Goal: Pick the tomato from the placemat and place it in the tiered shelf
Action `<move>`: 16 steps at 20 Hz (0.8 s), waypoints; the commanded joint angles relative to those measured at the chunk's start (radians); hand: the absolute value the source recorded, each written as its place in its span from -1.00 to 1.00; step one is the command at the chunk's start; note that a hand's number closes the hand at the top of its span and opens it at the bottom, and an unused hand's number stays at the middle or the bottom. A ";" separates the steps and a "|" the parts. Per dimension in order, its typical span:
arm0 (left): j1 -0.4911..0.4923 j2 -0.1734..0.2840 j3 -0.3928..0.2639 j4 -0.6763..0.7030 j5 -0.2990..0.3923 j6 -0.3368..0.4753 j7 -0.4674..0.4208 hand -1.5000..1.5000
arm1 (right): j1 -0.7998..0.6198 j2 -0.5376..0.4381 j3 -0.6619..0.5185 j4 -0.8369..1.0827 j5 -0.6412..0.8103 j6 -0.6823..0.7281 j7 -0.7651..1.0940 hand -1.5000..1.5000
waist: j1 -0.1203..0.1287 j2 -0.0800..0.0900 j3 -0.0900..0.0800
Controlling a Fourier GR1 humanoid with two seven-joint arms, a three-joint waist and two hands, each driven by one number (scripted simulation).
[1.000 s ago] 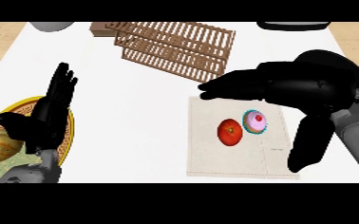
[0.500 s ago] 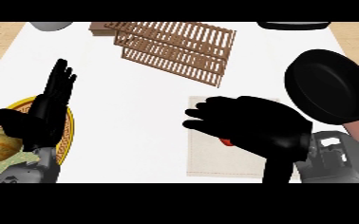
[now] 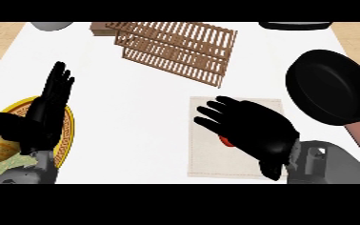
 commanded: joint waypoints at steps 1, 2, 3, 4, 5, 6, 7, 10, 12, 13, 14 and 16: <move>0.042 -0.017 -0.020 -0.092 -0.020 -0.002 0.048 0.00 | -0.035 0.053 -0.023 0.134 0.082 -0.028 -0.084 -1.00 | 0.006 0.000 0.000; 0.035 -0.009 0.029 -0.056 0.009 -0.015 0.010 0.00 | 0.063 -0.034 -0.025 0.093 0.106 -0.089 -0.165 -1.00 | 0.001 0.000 0.000; -0.010 -0.009 0.031 0.027 0.003 -0.033 -0.020 0.00 | 0.076 -0.007 0.006 0.154 0.155 -0.156 -0.175 -1.00 | -0.001 0.002 0.000; 0.035 -0.053 -0.028 -0.059 -0.053 0.009 0.023 0.00 | 0.027 0.037 -0.062 0.078 0.112 -0.004 -0.116 -1.00 | -0.001 -0.001 0.000; -0.020 -0.020 0.026 -0.002 -0.017 -0.024 0.022 0.00 | 0.033 0.039 -0.039 0.193 0.162 -0.109 -0.195 -1.00 | 0.001 0.001 0.000; 0.010 -0.031 0.038 0.023 -0.006 -0.045 -0.041 0.00 | 0.029 0.043 -0.049 0.196 0.183 -0.107 -0.213 -1.00 | 0.001 0.001 0.000; 0.006 -0.055 -0.014 -0.047 -0.056 0.009 0.042 0.00 | 0.043 0.057 -0.027 0.243 0.202 -0.152 -0.241 -1.00 | 0.002 0.001 0.000; -0.003 -0.040 0.036 0.003 -0.037 -0.034 -0.009 0.00 | 0.011 0.109 -0.023 0.315 0.257 -0.133 -0.266 -1.00 | 0.002 0.001 0.000; 0.026 -0.032 0.029 -0.057 -0.044 -0.046 0.033 0.00 | 0.047 0.099 -0.038 0.316 0.302 -0.165 -0.279 -1.00 | 0.001 0.000 0.000; -0.004 -0.069 0.036 0.083 -0.064 -0.034 -0.073 0.00 | 0.080 0.079 -0.049 0.275 0.295 -0.146 -0.295 -1.00 | -0.004 0.000 0.000; -0.019 -0.082 0.009 -0.008 -0.092 0.003 0.015 0.00 | 0.051 0.089 -0.088 0.295 0.288 -0.126 -0.319 -1.00 | -0.002 0.000 0.000; 0.005 -0.043 0.061 -0.021 -0.040 -0.060 0.008 0.00 | 0.096 0.114 -0.057 0.345 0.346 -0.199 -0.339 -1.00 | 0.001 0.000 0.000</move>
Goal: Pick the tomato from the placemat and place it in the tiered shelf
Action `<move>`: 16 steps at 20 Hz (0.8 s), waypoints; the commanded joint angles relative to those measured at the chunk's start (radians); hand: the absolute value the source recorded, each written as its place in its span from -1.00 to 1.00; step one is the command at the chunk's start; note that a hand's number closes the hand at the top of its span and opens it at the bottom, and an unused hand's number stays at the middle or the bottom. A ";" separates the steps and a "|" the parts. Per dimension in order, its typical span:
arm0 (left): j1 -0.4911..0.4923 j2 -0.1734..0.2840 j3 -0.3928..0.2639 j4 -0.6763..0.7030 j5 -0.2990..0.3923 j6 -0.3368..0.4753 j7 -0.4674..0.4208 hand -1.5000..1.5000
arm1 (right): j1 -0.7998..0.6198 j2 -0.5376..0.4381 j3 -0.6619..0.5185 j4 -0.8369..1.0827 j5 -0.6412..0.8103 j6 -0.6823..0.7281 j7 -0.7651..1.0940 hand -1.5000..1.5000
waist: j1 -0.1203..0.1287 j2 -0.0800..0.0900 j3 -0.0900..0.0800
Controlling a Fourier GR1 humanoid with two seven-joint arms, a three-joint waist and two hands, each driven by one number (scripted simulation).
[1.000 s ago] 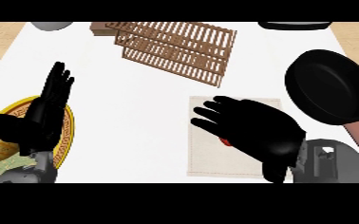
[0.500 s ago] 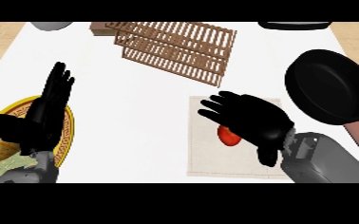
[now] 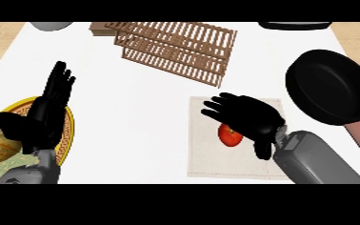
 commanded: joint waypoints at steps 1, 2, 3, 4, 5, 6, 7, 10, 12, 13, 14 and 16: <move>-0.067 -0.041 -0.003 0.074 -0.037 0.024 -0.002 0.00 | 0.024 0.043 -0.017 0.027 0.052 -0.023 -0.051 -1.00 | -0.003 0.000 0.000; 0.030 -0.001 0.013 -0.043 -0.003 -0.032 0.024 0.00 | 0.017 0.010 -0.063 0.048 0.042 -0.021 -0.105 -1.00 | 0.001 -0.001 0.000; 0.041 -0.018 0.007 -0.075 -0.014 -0.013 0.033 0.00 | 0.046 0.067 -0.022 0.040 0.079 -0.042 -0.063 -1.00 | 0.002 -0.001 0.000; 0.031 -0.033 0.015 -0.008 -0.016 -0.020 -0.025 0.00 | 0.038 0.080 -0.039 0.046 0.078 -0.023 -0.077 -1.00 | 0.000 0.000 0.000; 0.050 -0.048 -0.010 -0.026 -0.033 -0.015 -0.023 0.00 | 0.019 0.079 -0.034 0.104 0.104 -0.057 -0.120 -1.00 | 0.002 0.000 0.000; -0.052 -0.059 -0.026 -0.020 -0.073 0.035 0.056 0.00 | 0.007 0.082 -0.048 0.074 0.093 -0.008 -0.105 -1.00 | -0.001 0.000 0.000; 0.005 -0.048 -0.002 -0.006 -0.050 -0.011 -0.006 0.00 | 0.015 0.125 -0.046 0.112 0.126 -0.054 -0.105 -1.00 | 0.001 0.000 0.000; -0.031 -0.024 0.018 -0.052 -0.035 -0.021 0.091 0.00 | 0.061 0.097 -0.037 0.161 0.158 -0.130 -0.175 -1.00 | 0.000 0.000 0.000; 0.039 -0.019 0.051 -0.064 0.000 -0.060 0.018 0.00 | 0.021 0.151 -0.050 0.244 0.190 -0.154 -0.173 -1.00 | 0.004 0.000 0.000; -0.022 -0.046 0.036 0.062 -0.033 -0.042 -0.046 0.00 | -0.032 0.213 -0.029 0.259 0.197 -0.083 -0.124 -1.00 | 0.001 0.001 0.000; 0.002 -0.037 0.055 0.004 -0.020 -0.051 0.004 0.00 | 0.068 0.162 -0.049 0.151 0.204 -0.077 -0.142 -1.00 | -0.002 -0.001 0.000; 0.002 -0.062 0.026 0.012 -0.054 -0.030 -0.013 0.00 | 0.068 0.180 -0.031 0.198 0.242 -0.088 -0.129 -1.00 | -0.001 0.000 0.000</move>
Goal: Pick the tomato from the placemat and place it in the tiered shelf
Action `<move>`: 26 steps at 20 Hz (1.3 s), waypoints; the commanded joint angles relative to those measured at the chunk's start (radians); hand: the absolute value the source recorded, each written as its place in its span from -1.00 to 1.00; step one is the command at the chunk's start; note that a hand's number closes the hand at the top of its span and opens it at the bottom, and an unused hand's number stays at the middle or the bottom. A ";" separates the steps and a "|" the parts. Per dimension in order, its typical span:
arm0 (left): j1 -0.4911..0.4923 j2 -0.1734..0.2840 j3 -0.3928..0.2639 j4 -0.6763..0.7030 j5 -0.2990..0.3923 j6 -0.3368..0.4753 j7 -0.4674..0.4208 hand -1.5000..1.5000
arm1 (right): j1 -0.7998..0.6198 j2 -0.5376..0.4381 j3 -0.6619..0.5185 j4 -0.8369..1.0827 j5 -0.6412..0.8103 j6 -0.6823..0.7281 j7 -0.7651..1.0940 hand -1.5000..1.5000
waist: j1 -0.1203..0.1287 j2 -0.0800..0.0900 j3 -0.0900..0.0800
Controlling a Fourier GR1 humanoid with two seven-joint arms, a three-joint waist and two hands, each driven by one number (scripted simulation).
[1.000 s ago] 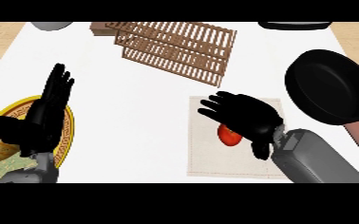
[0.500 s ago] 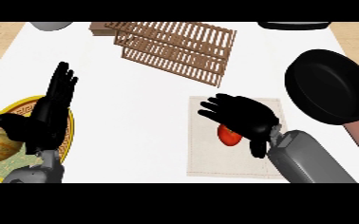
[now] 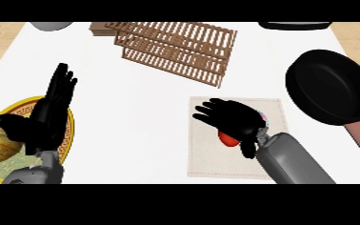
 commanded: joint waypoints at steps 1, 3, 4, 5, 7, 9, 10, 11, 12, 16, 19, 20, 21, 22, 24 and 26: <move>-0.006 0.030 0.036 -0.044 0.020 -0.030 0.046 0.00 | 0.027 -0.011 -0.003 0.036 0.046 0.005 -0.030 -1.00 | 0.000 0.000 0.000; 0.002 -0.005 0.002 -0.055 -0.009 -0.004 0.048 0.00 | 0.000 0.015 0.036 0.053 0.092 0.023 -0.018 1.00 | 0.002 0.000 0.000; -0.012 0.006 0.013 -0.048 -0.019 -0.007 0.061 0.00 | 0.041 -0.015 0.023 0.058 0.091 -0.031 -0.089 1.00 | 0.000 0.000 0.000; 0.001 -0.004 0.009 -0.031 -0.024 -0.006 0.039 0.00 | 0.000 -0.005 0.021 0.109 0.109 -0.081 -0.122 1.00 | 0.002 0.000 0.000; 0.066 -0.009 0.001 -0.110 -0.003 -0.027 0.052 0.00 | -0.009 0.014 0.030 0.056 0.137 -0.069 -0.100 1.00 | 0.003 -0.001 0.000; -0.025 -0.025 -0.010 -0.047 -0.037 0.009 0.064 0.00 | 0.057 -0.002 0.034 0.106 0.150 -0.252 -0.159 1.00 | -0.001 0.001 0.001; -0.012 0.015 0.039 -0.056 -0.010 -0.024 0.045 0.00 | 0.021 0.041 0.027 0.080 0.159 -0.197 -0.127 1.00 | 0.001 0.000 0.000; -0.011 -0.034 -0.013 -0.036 -0.047 0.007 0.042 0.00 | -0.025 0.054 0.004 0.128 0.168 -0.212 -0.142 1.00 | 0.001 0.001 0.000; 0.071 -0.028 -0.011 -0.072 -0.022 -0.029 0.001 0.00 | 0.004 0.016 -0.008 0.150 0.159 -0.275 -0.200 1.00 | 0.004 0.000 0.000; 0.033 -0.017 0.019 -0.044 -0.018 -0.009 0.021 0.00 | 0.031 0.264 -0.121 0.094 0.145 -0.101 0.318 1.00 | -0.018 -0.006 -0.002; 0.038 -0.002 0.037 -0.045 -0.018 -0.007 0.026 0.00 | 0.093 0.268 -0.219 0.097 0.138 -0.145 0.514 1.00 | -0.062 -0.012 0.000; 0.041 -0.002 0.038 -0.042 -0.014 -0.011 0.018 0.00 | 0.098 0.269 -0.217 0.087 0.120 -0.153 0.572 1.00 | -0.042 -0.009 -0.001; 0.047 -0.006 0.039 -0.041 -0.003 -0.016 0.022 0.00 | 0.098 0.269 -0.238 0.066 0.086 -0.178 0.632 1.00 | -0.030 -0.009 0.001; 0.041 -0.007 0.030 -0.042 -0.005 -0.023 0.015 0.00 | 0.091 0.270 -0.243 0.050 0.054 -0.191 0.686 1.00 | -0.019 -0.007 0.002; 0.034 -0.004 0.019 -0.039 -0.012 -0.030 0.013 0.00 | 0.070 0.271 -0.229 0.013 -0.009 -0.226 0.797 1.00 | 0.011 -0.006 0.003; 0.025 -0.012 0.003 -0.043 -0.009 -0.037 0.022 0.00 | 0.048 0.271 -0.200 -0.014 -0.056 -0.277 0.912 1.00 | 0.035 -0.007 0.004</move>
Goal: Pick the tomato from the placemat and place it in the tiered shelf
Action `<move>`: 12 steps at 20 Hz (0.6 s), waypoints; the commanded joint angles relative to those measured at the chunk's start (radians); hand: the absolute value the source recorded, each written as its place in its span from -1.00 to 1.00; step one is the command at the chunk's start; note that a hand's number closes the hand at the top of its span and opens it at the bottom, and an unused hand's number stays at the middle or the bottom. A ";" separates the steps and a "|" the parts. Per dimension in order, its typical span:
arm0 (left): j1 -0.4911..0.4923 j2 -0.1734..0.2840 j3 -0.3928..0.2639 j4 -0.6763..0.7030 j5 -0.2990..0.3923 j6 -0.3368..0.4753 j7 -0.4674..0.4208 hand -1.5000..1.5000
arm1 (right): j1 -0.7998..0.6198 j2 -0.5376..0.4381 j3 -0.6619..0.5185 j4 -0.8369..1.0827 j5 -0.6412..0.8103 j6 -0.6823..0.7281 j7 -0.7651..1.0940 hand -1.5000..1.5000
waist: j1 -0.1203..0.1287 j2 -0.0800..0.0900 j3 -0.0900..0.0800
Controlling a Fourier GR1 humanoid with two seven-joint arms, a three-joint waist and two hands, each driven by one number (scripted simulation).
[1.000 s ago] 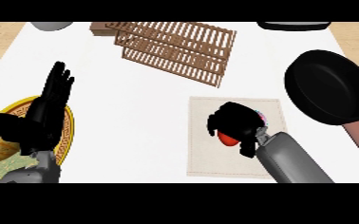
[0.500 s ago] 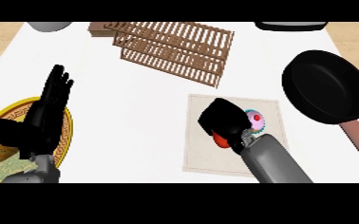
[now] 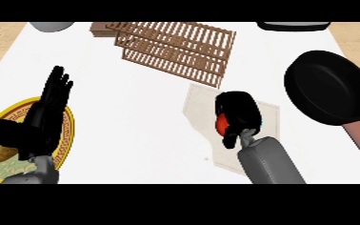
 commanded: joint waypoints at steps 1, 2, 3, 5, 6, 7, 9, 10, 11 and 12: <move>-0.012 0.000 -0.018 -0.002 -0.003 -0.012 0.002 0.00 | -0.033 0.022 0.018 -0.054 -0.110 -0.113 0.264 1.00 | 0.049 0.003 0.006; -0.025 -0.013 -0.031 0.003 0.001 -0.013 0.014 0.00 | -0.077 0.022 0.036 -0.076 -0.106 -0.145 0.317 1.00 | 0.054 0.001 0.005; -0.014 -0.008 -0.030 0.005 0.003 -0.021 0.003 0.00 | -0.087 0.023 0.027 -0.099 -0.145 -0.201 0.363 1.00 | 0.065 0.002 0.006; -0.028 -0.010 -0.040 0.011 -0.008 -0.018 0.004 0.00 | -0.153 0.023 0.039 -0.150 -0.171 -0.283 0.460 1.00 | 0.076 -0.001 0.005; -0.040 -0.005 -0.041 0.025 -0.006 -0.028 0.003 0.00 | -0.177 0.023 0.069 -0.163 -0.162 -0.333 0.508 1.00 | 0.079 0.002 0.003; -0.039 -0.019 -0.043 0.021 -0.009 -0.014 0.001 0.00 | -0.206 0.023 0.078 -0.192 -0.163 -0.361 0.575 1.00 | 0.080 -0.005 0.002; -0.039 -0.015 -0.045 0.024 -0.001 -0.026 0.007 0.00 | -0.284 0.023 0.090 -0.196 -0.120 -0.411 0.714 1.00 | 0.094 -0.007 -0.002; -0.064 -0.017 -0.056 0.023 -0.011 -0.022 0.016 0.00 | -0.326 0.023 0.109 -0.179 -0.085 -0.430 0.769 1.00 | 0.095 -0.003 -0.003; -0.046 -0.017 -0.058 0.029 -0.016 -0.022 0.013 0.00 | -0.358 0.023 0.117 -0.190 -0.070 -0.445 0.838 1.00 | 0.095 -0.006 -0.003; -0.066 -0.012 -0.052 0.045 -0.018 -0.022 0.008 0.00 | -0.401 0.023 0.134 -0.185 -0.050 -0.437 0.891 1.00 | 0.089 -0.003 -0.005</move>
